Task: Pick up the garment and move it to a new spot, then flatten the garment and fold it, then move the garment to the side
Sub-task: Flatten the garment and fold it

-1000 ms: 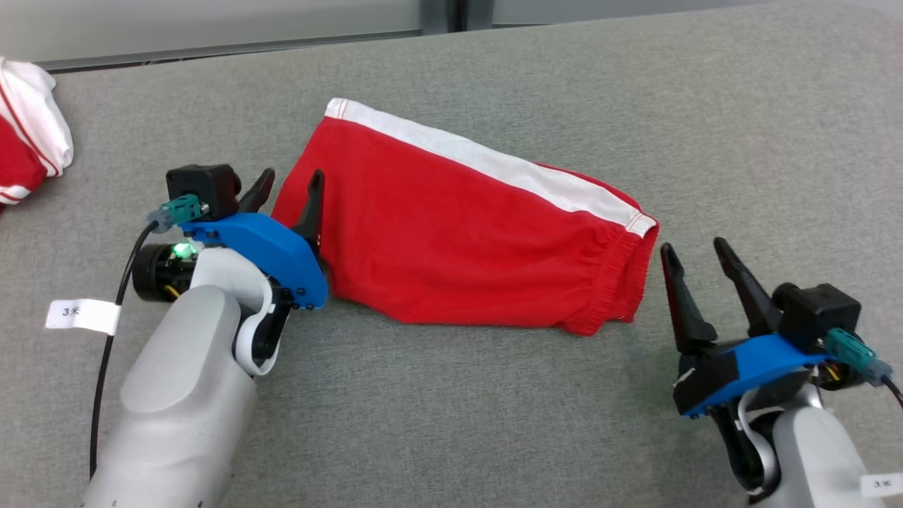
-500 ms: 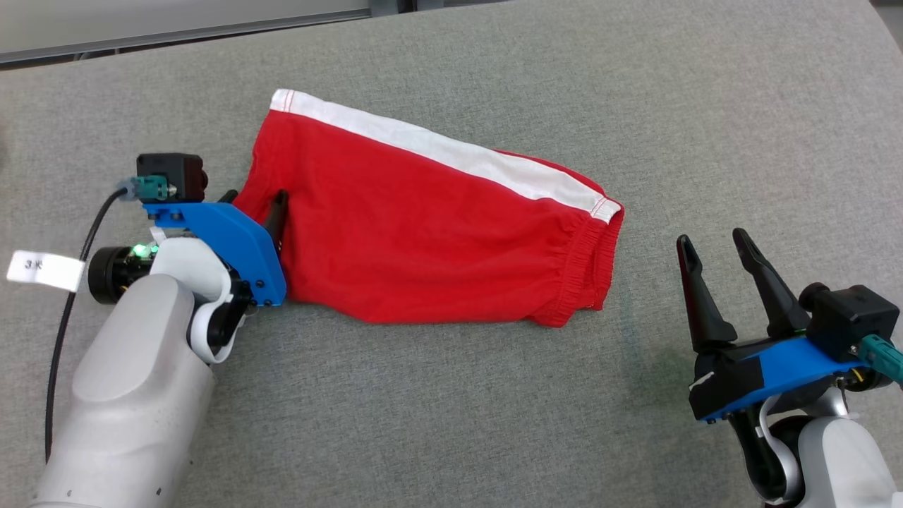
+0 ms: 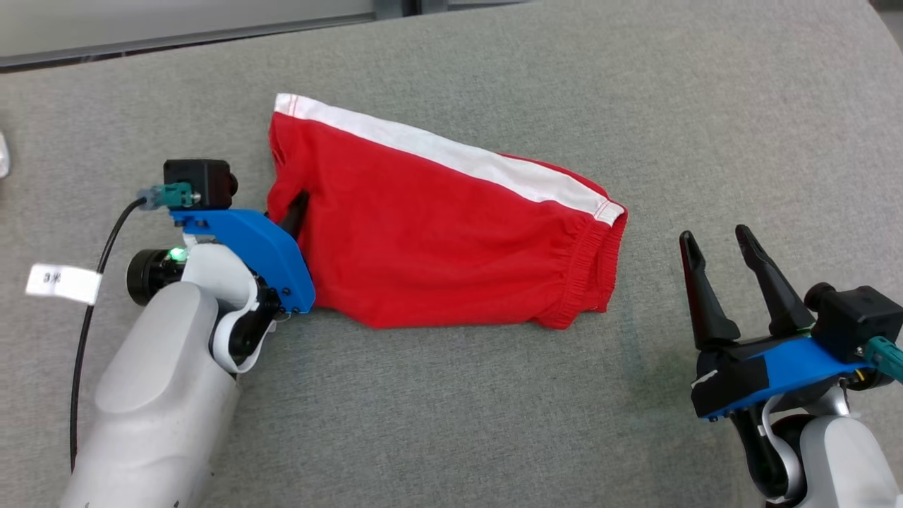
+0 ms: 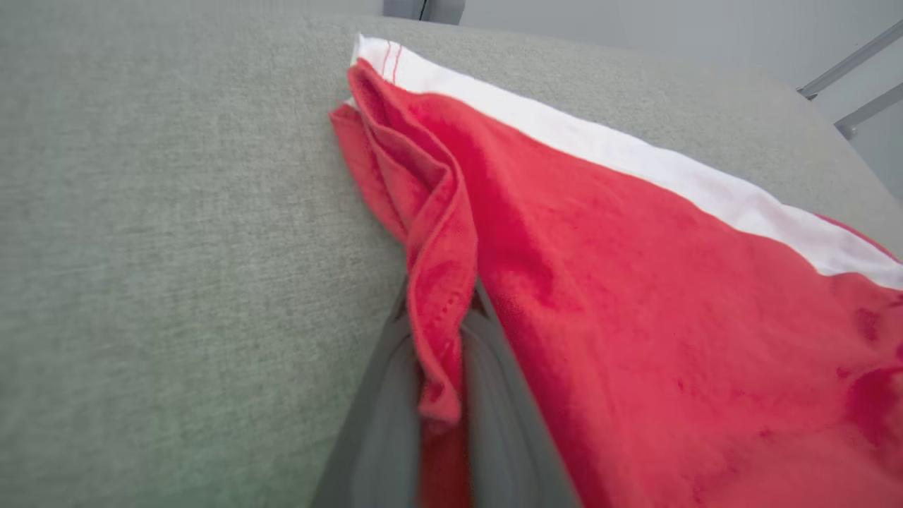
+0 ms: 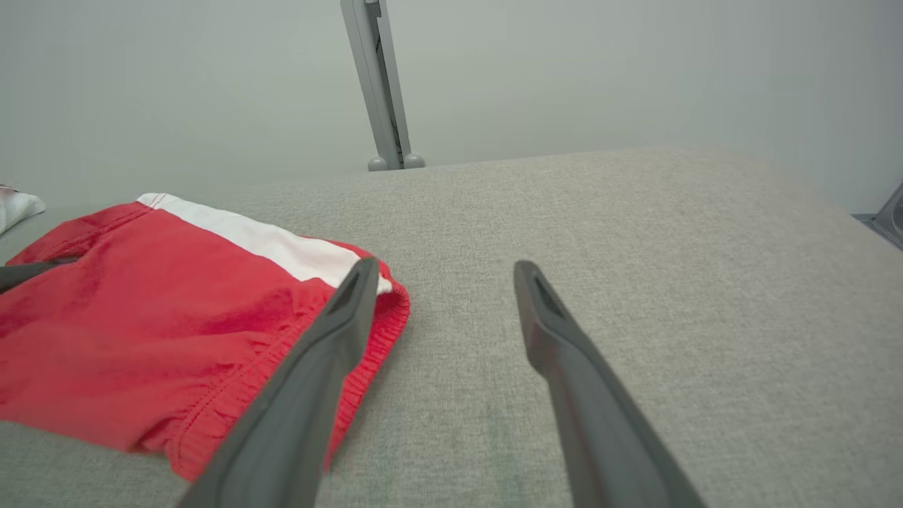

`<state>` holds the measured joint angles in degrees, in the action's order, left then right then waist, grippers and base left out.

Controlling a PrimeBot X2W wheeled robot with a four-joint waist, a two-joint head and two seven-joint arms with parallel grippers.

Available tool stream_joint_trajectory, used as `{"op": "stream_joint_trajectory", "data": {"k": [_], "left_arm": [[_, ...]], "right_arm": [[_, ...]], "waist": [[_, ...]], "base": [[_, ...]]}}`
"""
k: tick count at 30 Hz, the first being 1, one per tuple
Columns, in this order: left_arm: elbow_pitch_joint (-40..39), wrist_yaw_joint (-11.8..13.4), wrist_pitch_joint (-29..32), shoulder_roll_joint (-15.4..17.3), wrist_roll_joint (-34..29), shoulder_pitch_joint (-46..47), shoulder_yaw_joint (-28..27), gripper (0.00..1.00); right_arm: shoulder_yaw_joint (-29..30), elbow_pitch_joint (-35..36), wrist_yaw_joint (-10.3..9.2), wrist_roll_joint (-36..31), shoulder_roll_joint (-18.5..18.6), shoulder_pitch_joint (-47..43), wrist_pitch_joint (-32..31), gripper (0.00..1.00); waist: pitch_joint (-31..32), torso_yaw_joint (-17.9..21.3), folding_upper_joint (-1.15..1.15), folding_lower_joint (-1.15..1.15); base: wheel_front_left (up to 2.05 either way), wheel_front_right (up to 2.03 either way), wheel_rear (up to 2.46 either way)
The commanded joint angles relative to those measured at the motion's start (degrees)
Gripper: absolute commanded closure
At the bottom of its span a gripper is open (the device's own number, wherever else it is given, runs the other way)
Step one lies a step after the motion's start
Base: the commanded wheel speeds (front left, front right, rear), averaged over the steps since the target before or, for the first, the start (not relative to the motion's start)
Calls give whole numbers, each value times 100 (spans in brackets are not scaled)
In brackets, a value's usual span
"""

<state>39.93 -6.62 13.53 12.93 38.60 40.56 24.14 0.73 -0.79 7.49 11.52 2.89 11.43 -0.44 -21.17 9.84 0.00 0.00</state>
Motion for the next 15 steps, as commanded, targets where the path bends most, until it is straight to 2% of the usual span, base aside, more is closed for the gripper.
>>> {"op": "stream_joint_trajectory", "data": {"k": [1, 8, 15], "left_arm": [[-75, -37, -151, 13, 73, -114, -79, 100], [-502, -24, -735, 62, 316, -835, -276, 100], [-1096, 161, -1110, -89, 542, -1935, -401, 100]], "right_arm": [[58, -27, 0, -13, 1, 15, 36, 0], [291, -72, 0, -90, 0, -144, 25, 0], [512, -98, 0, -169, 1, -341, -64, 0]], "waist": [[53, -46, 0, 0], [416, -349, 0, 0], [859, -704, 0, 0]], "base": [[0, 0, 0], [0, 0, 0], [0, 0, 0]]}}
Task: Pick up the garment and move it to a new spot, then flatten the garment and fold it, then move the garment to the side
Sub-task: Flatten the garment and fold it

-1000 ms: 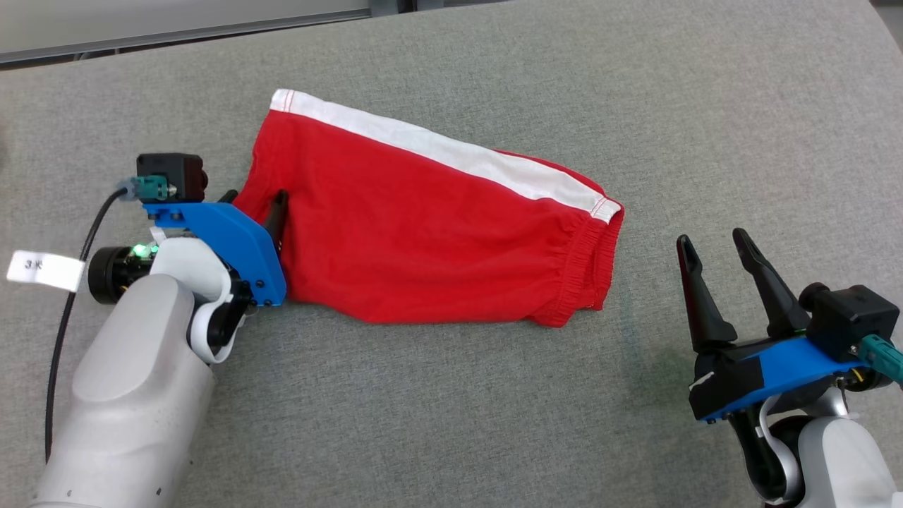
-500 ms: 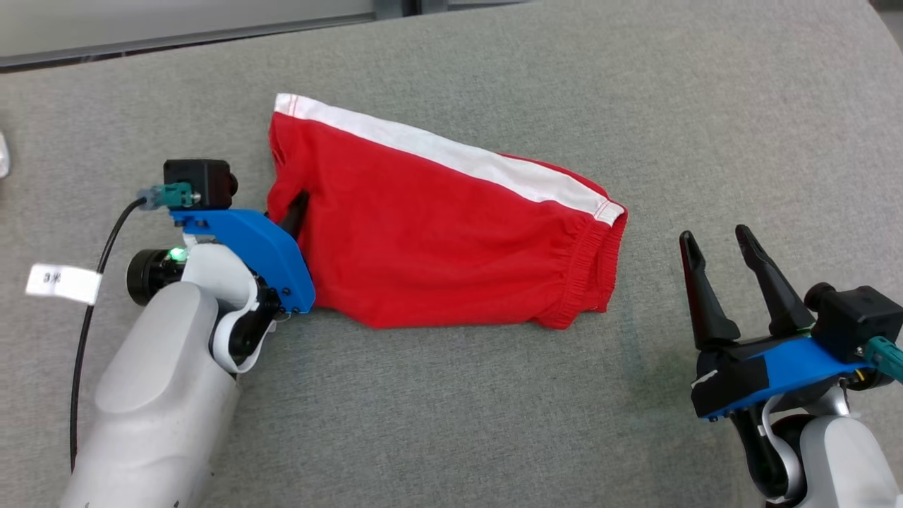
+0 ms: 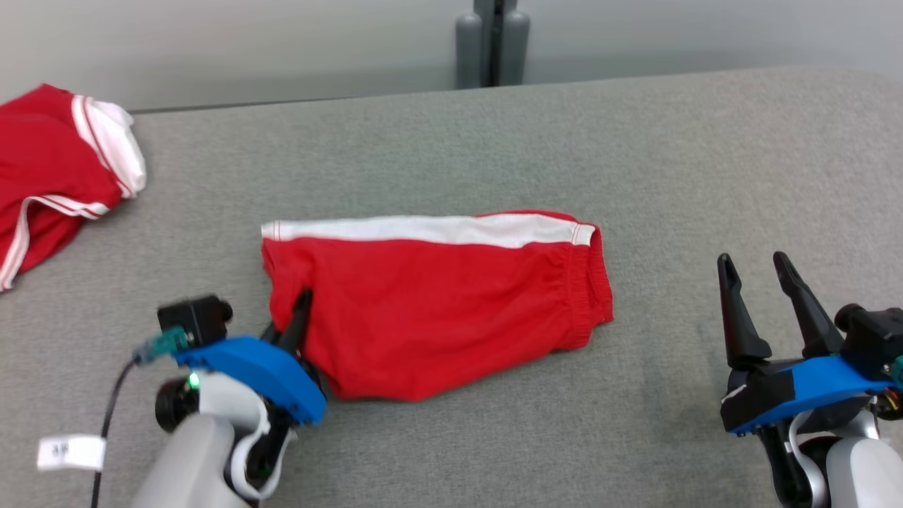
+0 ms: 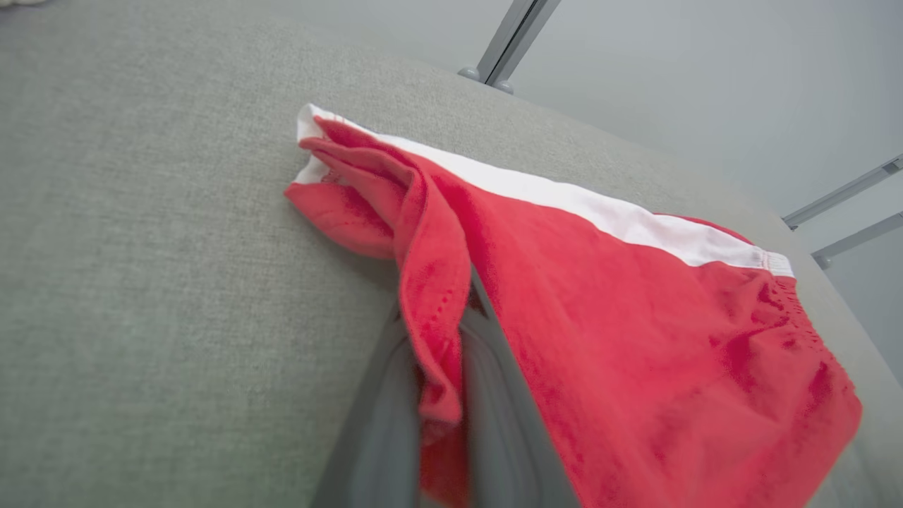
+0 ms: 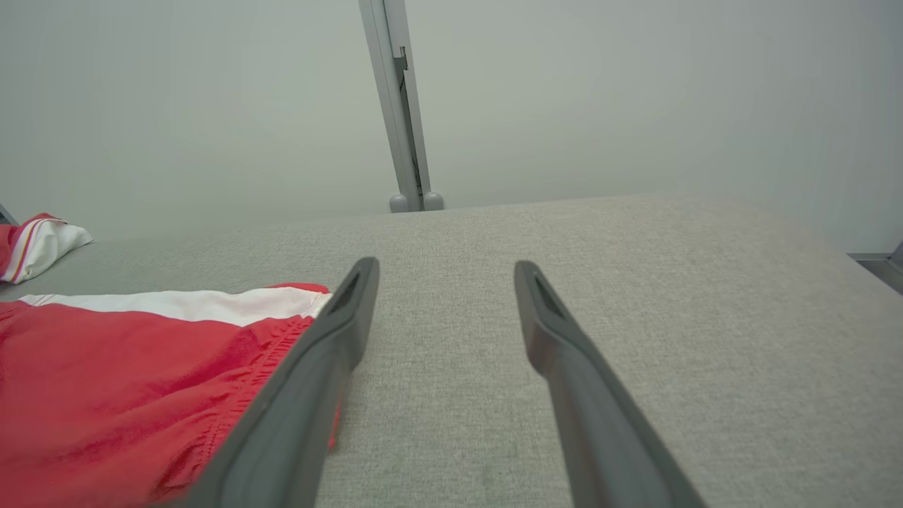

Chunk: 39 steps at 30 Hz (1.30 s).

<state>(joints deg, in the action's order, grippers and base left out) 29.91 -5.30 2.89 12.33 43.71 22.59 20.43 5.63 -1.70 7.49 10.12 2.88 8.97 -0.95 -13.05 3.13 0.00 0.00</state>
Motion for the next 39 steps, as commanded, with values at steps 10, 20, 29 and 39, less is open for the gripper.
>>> {"op": "stream_joint_trajectory", "data": {"k": [10, 20, 29, 39], "left_arm": [[-644, 264, -369, -220, 109, -963, -21, 26], [-728, 480, -1209, -13, -464, -932, -17, 0], [-1026, 780, -1610, -31, -681, -1230, -76, 0], [-1299, 904, -1668, -113, -778, -1508, 42, 0]], "right_arm": [[8, -101, 0, -1, 2, -231, -120, 0], [-193, -376, 0, -34, 2, -46, -152, 0], [-582, -1105, 0, -14, 3, 535, -518, 0], [-529, -2526, 0, -520, 79, 1368, -1071, 0]], "waist": [[328, -273, 0, 0], [438, -317, 0, 0], [480, -520, 0, 0], [483, -1033, 0, 0]], "base": [[0, 0, 0], [0, 0, 0], [0, 0, 0], [0, 0, 0]]}}
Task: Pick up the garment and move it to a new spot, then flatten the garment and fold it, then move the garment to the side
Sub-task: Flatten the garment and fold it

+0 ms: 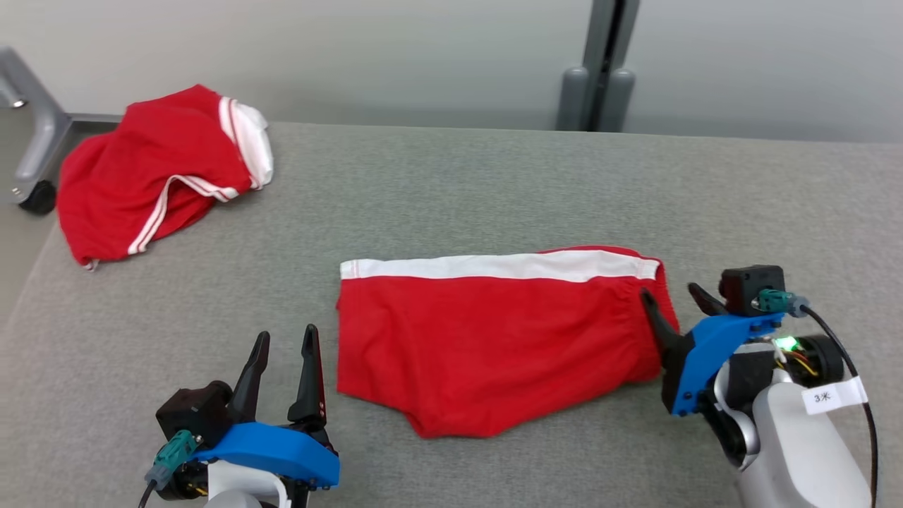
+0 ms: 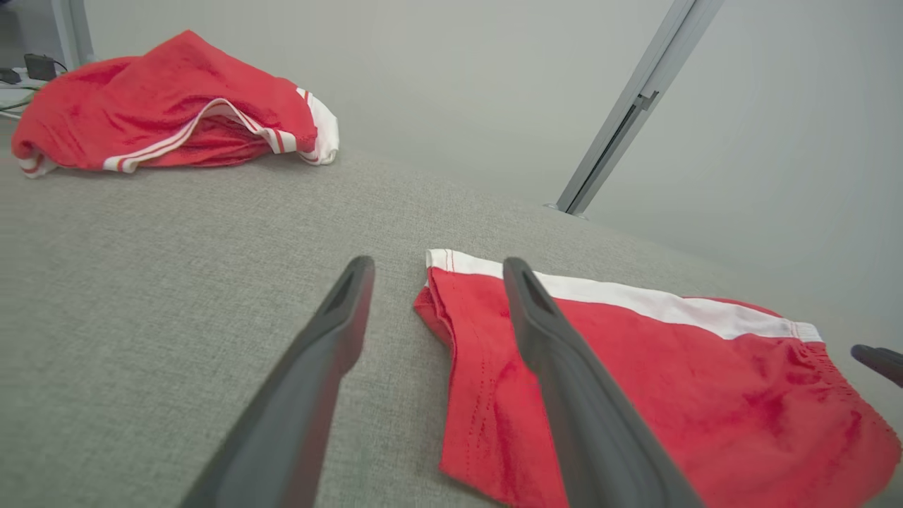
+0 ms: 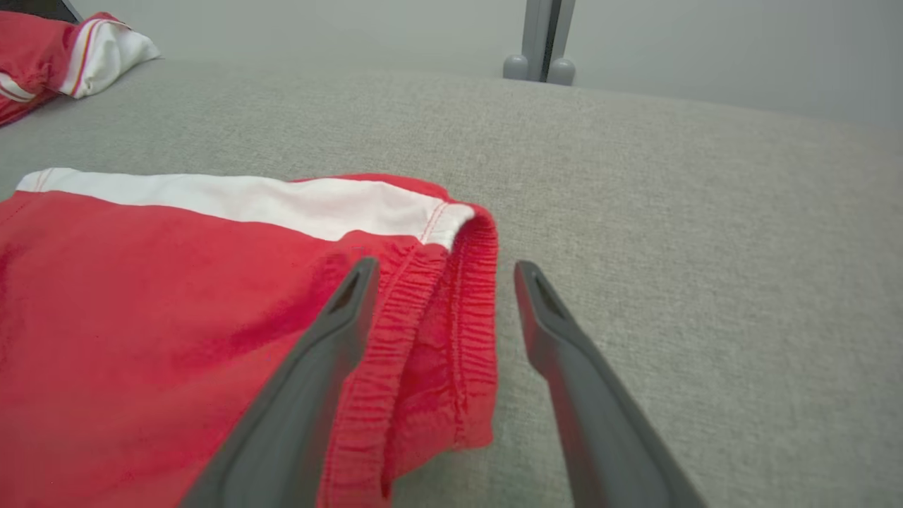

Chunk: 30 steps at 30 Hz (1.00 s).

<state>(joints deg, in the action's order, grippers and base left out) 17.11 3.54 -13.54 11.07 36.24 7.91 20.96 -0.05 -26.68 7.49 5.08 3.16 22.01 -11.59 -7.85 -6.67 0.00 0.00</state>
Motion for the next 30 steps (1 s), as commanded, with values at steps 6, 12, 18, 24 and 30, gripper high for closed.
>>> {"op": "stream_joint_trajectory", "data": {"k": [6, 12, 18, 24, 30], "left_arm": [[-112, 70, -71, 12, -35, -97, -57, 0], [-185, 108, -89, 40, -40, -175, -100, 0], [-206, 126, -107, 47, -69, -215, -74, 0], [-274, 143, -78, 59, -112, -214, -15, 0], [-313, 144, -51, 42, -123, -213, 70, 0]], "right_arm": [[442, -884, 0, -265, 78, 276, -268, 0], [333, -1586, 1, -33, 55, 474, -514, 0], [-29, -1966, 1, 371, 20, 665, -491, 82], [-331, -2078, 0, 765, 116, 841, -342, 100], [-470, -1798, 0, 1258, 708, 717, -362, 100]], "waist": [[-36, -327, 0, 0], [-52, -429, 0, 0], [-32, -372, 0, 0], [36, -126, 0, 0], [105, 202, 0, 0]], "base": [[0, 0, 0], [0, 0, 0], [0, 0, 0], [0, 0, 0], [0, 0, 0]]}}
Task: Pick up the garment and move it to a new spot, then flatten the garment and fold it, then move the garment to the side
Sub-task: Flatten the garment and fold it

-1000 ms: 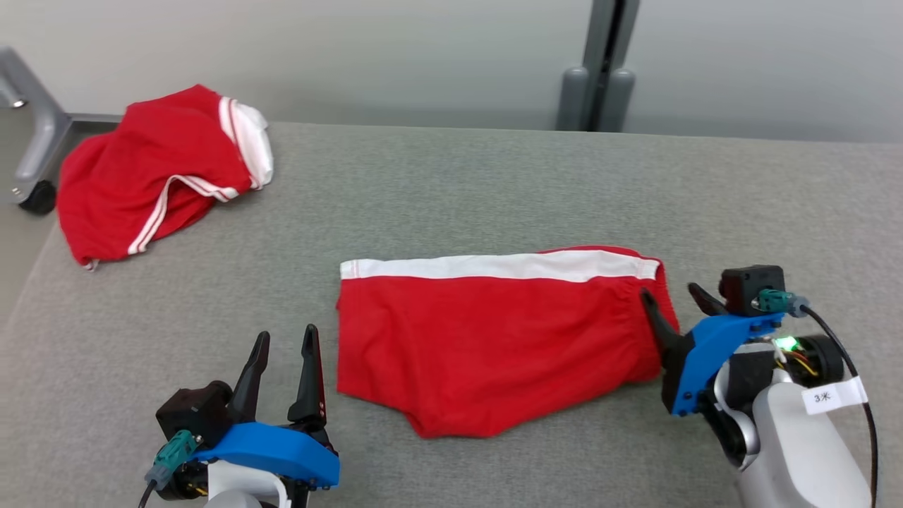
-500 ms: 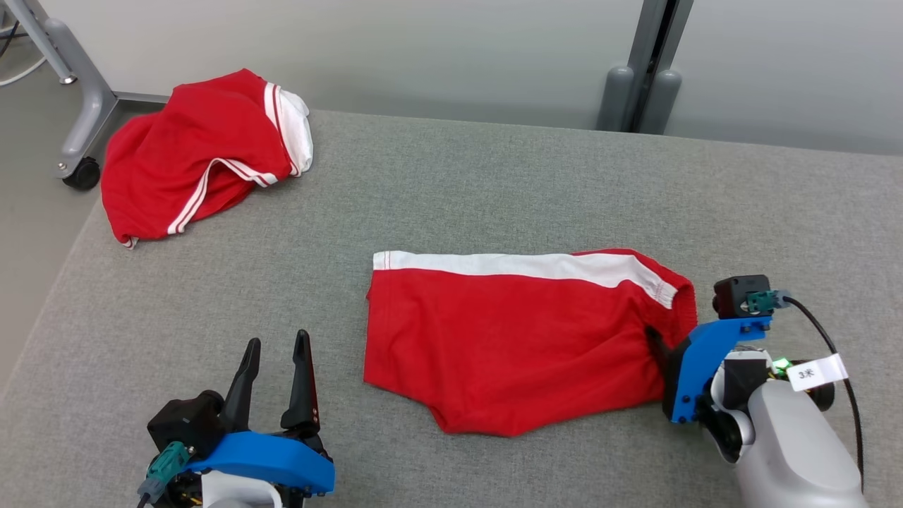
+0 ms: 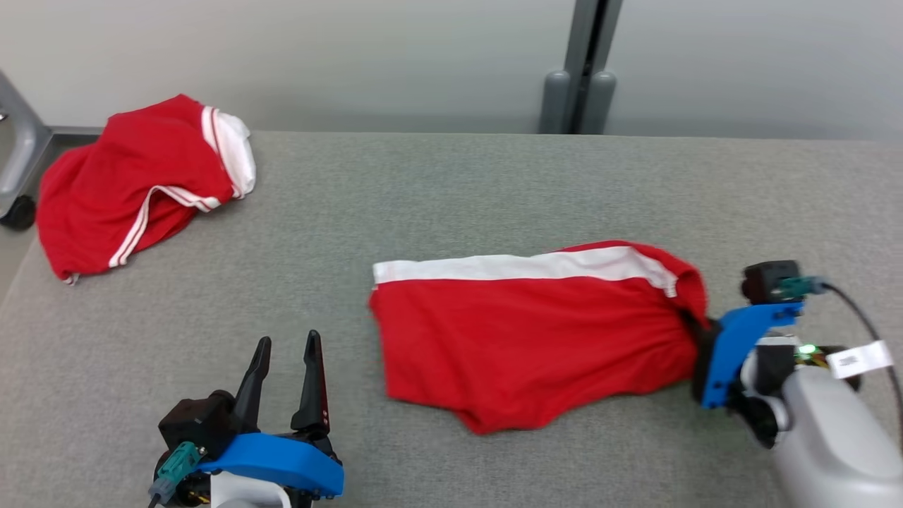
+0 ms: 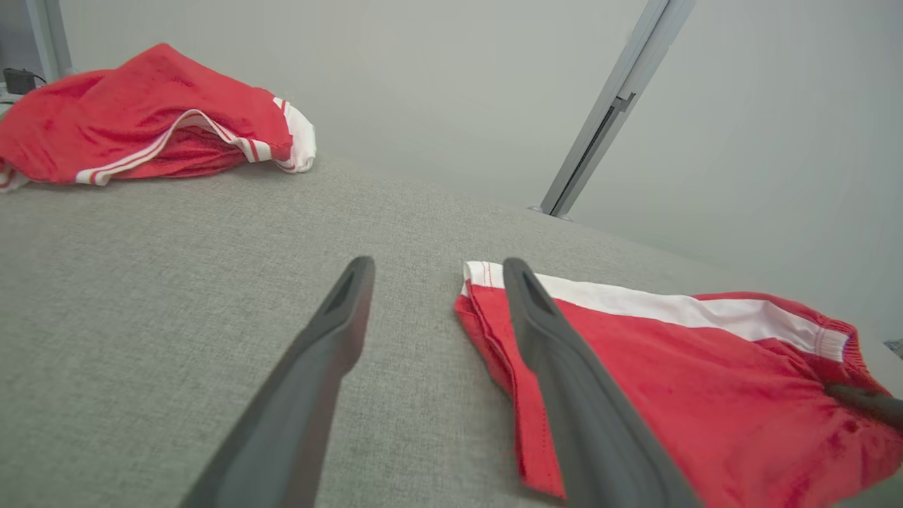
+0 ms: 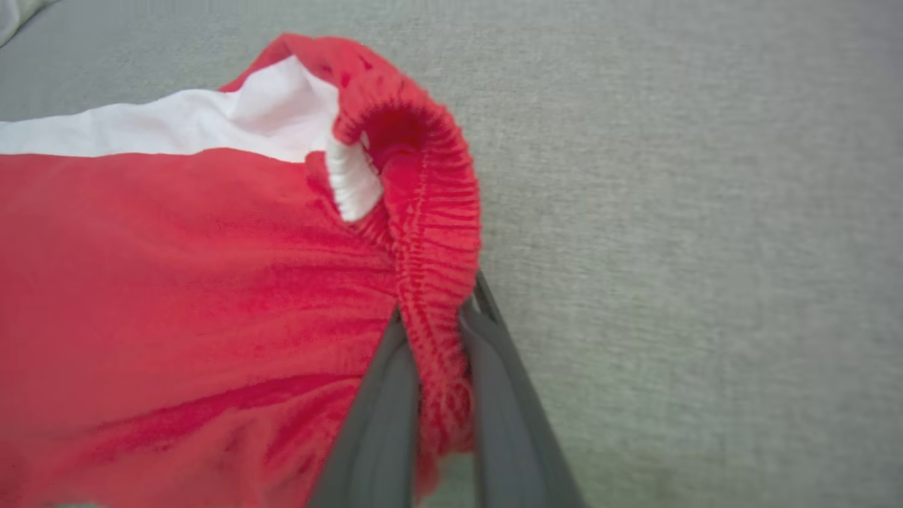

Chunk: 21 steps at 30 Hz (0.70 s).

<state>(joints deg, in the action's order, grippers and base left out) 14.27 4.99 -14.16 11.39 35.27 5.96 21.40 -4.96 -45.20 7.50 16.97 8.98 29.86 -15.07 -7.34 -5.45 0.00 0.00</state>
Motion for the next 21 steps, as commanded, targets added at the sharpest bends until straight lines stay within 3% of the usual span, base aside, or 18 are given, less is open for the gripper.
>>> {"op": "stream_joint_trajectory", "data": {"k": [1, 6, 9, 12, 21], "left_arm": [[-35, 2, 16, 4, -27, -23, 41, 0], [-51, 32, 27, 5, -32, -49, 66, 0], [-49, 38, 29, 4, -31, -34, 73, 0], [-46, 29, 33, 10, -32, -11, 91, 0], [-92, 30, 68, 65, -48, 121, 109, 0]], "right_arm": [[43, 134, -2, 174, 245, -129, -42, 100], [269, 608, -1, 580, 848, -404, -263, 100], [385, 893, -1, 790, 921, -545, -405, 100], [390, 1114, -1, 993, 802, -614, -507, 100], [-251, 2079, -1, 1758, -54, -553, -821, 100]], "waist": [[57, 132, 0, 0], [39, 374, 0, 0], [18, 464, 0, 0], [8, 501, 0, 0], [-47, 365, 0, 0]], "base": [[0, 0, 0], [0, 0, 0], [0, 0, 0], [0, 0, 0], [0, 0, 0]]}}
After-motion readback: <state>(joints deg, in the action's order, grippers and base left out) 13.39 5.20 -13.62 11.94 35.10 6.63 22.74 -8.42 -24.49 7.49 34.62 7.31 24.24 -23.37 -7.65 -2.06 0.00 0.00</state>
